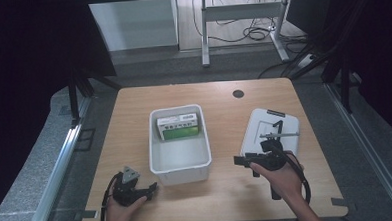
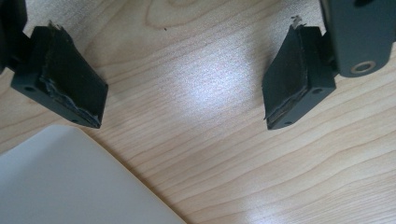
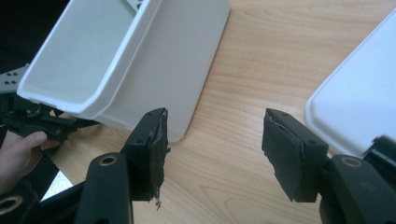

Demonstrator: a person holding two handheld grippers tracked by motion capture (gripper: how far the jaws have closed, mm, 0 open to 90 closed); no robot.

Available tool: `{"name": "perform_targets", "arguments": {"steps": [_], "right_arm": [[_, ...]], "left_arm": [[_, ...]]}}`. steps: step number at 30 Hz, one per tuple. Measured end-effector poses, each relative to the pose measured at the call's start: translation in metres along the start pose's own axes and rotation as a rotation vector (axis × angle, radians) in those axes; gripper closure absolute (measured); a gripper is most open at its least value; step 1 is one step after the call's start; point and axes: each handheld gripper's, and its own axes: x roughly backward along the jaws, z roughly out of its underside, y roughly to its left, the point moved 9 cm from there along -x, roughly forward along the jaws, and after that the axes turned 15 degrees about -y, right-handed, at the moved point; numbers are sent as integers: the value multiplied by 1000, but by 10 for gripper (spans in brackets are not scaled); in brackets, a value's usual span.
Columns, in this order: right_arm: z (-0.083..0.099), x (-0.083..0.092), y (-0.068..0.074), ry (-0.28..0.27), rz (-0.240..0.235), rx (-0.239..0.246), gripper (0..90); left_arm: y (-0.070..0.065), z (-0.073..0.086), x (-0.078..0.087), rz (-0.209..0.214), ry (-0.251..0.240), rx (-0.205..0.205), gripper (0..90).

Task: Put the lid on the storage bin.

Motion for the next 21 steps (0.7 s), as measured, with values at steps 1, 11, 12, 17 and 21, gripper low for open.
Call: {"name": "perform_targets", "arguments": {"steps": [1,11,12,17,21], "right_arm": [[-3,1,0,-2,1,-2,408],[-37,10,-8,-32,41,-12,408],[-40,11,-10,-33,47,-11,408],[-53,11,-17,-37,75,-20,408],[-59,10,-22,-30,93,-25,408]], "left_arm": [[0,0,0,0,-3,0,142],[0,0,0,0,1,-4,142],[0,0,0,0,1,-4,141],[0,0,0,0,1,-4,142],[0,0,0,-2,-1,2,142]]}}
